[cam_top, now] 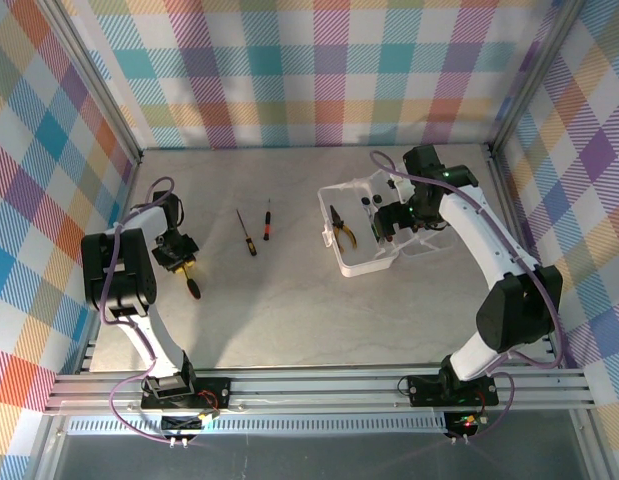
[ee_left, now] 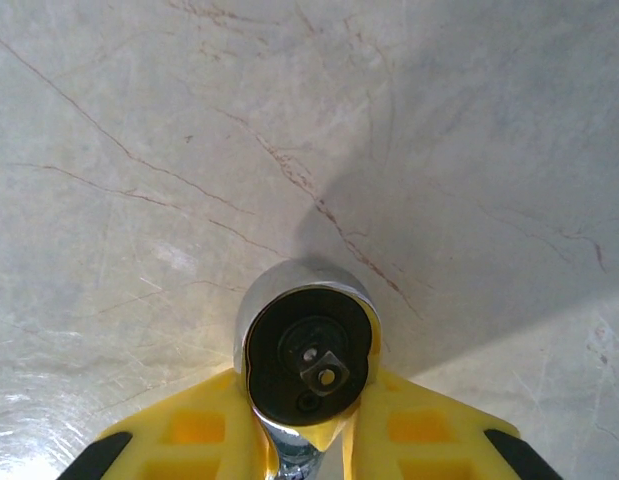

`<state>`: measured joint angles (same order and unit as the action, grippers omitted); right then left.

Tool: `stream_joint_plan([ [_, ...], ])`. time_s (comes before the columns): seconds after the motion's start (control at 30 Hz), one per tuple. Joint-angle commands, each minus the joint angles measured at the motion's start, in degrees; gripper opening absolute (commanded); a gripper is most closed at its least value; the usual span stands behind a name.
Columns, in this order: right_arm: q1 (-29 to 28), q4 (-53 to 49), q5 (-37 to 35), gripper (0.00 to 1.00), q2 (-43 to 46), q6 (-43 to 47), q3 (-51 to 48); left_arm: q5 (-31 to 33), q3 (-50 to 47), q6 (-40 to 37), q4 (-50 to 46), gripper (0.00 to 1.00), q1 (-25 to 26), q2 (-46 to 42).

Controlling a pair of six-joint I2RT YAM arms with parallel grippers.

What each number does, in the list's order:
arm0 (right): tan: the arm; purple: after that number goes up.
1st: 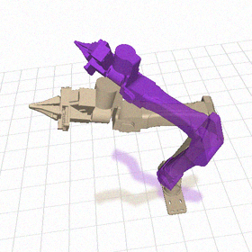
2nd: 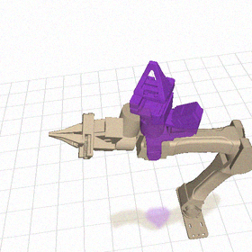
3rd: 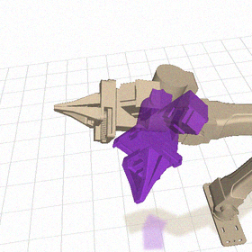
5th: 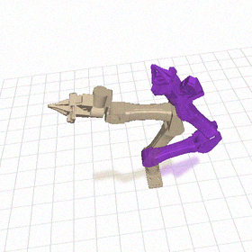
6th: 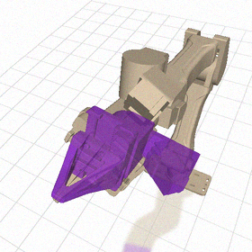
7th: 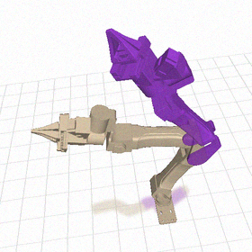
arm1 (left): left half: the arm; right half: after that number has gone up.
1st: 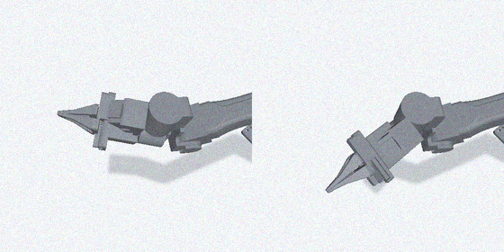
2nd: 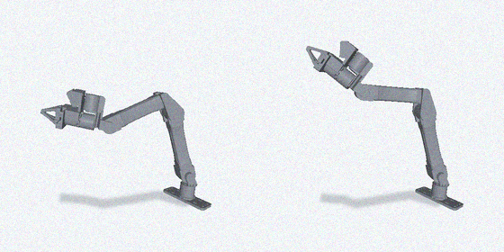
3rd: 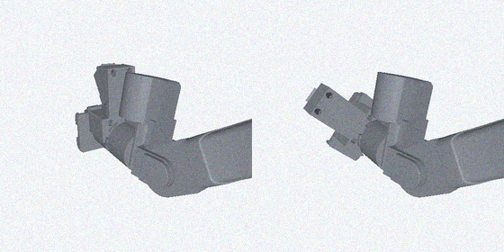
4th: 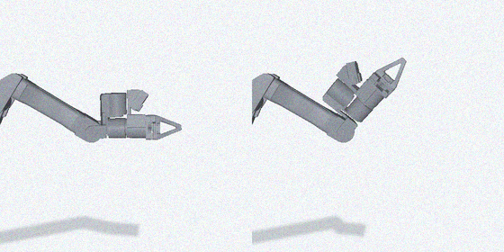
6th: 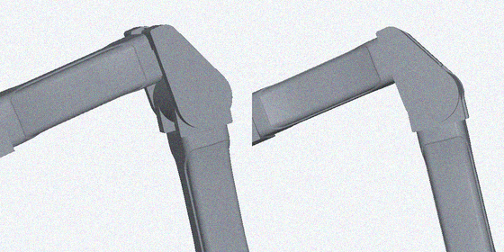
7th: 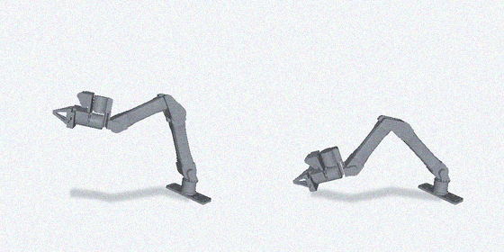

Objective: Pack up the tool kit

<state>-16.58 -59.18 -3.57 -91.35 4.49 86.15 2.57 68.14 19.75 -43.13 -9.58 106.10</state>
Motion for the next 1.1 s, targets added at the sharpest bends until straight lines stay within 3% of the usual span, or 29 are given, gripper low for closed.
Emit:
stream_joint_plan([
  [0.0,-0.2,-0.3,0.8,0.99,0.2,-1.3,1.8,-3.1,-2.4,-1.4,2.2,0.0,-0.7,-0.6],
  [0.27,-0.4,-1.5,0.8,0.99,3.4,-1.7,1.7,-4.5,-1.6,-2.0,-2.3,0.0,2.8,-9.9],
  [0.53,-1.6,-2.1,1.3,0.99,7.0,-2.4,0.4,-7.5,1.6,-0.4,-6.4,0.0,9.9,-16.6],
  [0.7,-2.9,-1.6,2.9,0.99,8.5,-2.7,-0.4,-8.6,4.1,1.1,-7.2,0.0,15.7,-17.8],
  [1.07,-4.0,-0.9,5.0,0.99,9.1,-3.3,-1.0,-12.7,6.5,3.5,-4.9,0.0,22.3,-16.4],
])
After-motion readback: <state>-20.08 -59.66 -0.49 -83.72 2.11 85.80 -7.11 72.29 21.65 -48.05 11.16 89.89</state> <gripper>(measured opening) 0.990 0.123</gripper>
